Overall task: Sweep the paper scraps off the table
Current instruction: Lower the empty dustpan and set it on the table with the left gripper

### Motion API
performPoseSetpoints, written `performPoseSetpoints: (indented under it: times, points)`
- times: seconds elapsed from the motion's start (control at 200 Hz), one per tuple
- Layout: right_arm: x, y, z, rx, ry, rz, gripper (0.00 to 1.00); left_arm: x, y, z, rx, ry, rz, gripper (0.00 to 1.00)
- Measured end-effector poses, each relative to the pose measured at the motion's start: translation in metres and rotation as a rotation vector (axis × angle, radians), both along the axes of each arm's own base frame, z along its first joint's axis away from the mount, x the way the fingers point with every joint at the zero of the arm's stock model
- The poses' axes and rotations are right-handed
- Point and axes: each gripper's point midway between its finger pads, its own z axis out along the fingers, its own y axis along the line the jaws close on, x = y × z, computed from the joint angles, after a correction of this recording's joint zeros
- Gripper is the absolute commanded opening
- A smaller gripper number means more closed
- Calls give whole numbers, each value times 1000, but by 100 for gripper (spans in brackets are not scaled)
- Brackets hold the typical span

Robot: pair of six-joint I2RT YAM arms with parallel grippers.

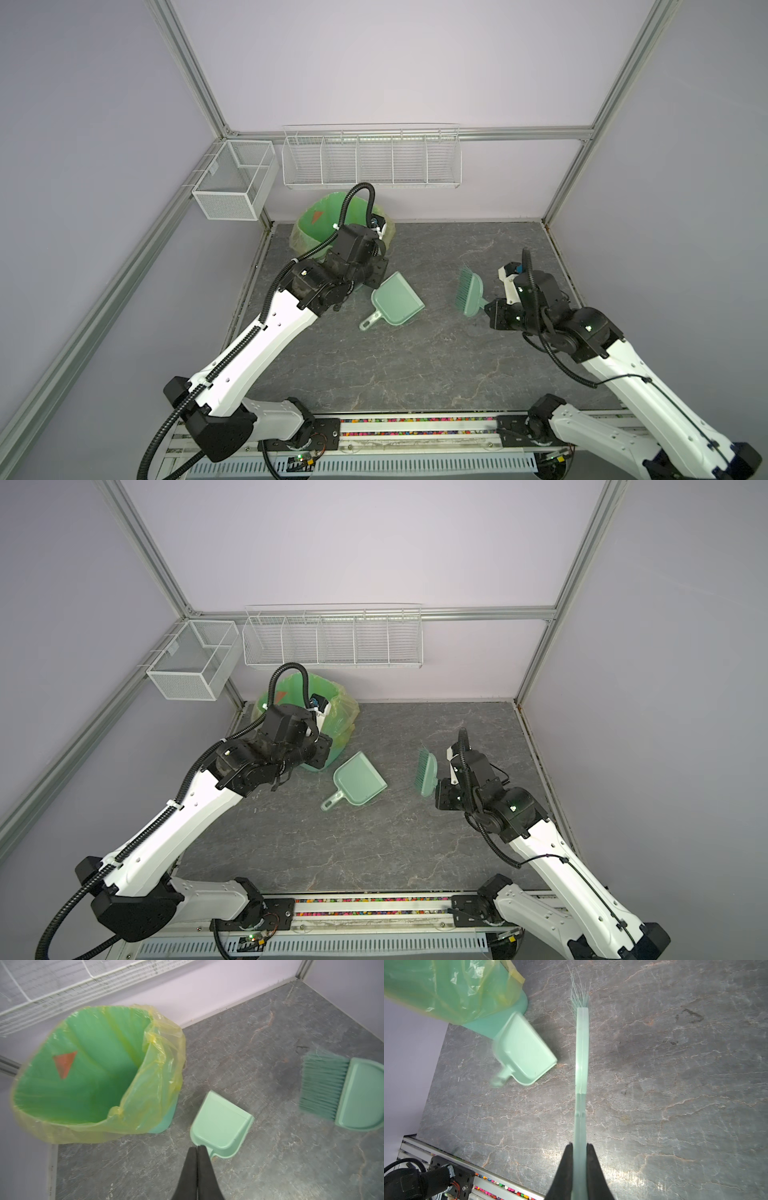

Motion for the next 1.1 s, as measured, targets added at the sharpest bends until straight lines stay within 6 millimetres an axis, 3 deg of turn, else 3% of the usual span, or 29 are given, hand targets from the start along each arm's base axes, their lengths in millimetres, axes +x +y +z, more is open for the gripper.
performPoseSetpoints:
  times: [0.21,0.515,0.68,0.98,1.1]
  points:
    - [3,-9,5,15,14,-34,7,-6,-9,-30,-15,61,-33,0]
    - [5,-4,0,43,49,-23,7,-28,-32,-72,-91,167,-95,0]
    - [6,-2,1,59,49,-15,7,-37,-28,-103,-83,238,-75,0]
    - [17,10,-3,105,71,0,7,-52,-16,-128,-86,298,-43,0]
    - [22,17,-7,129,84,10,7,-59,-10,-147,-66,334,-31,10]
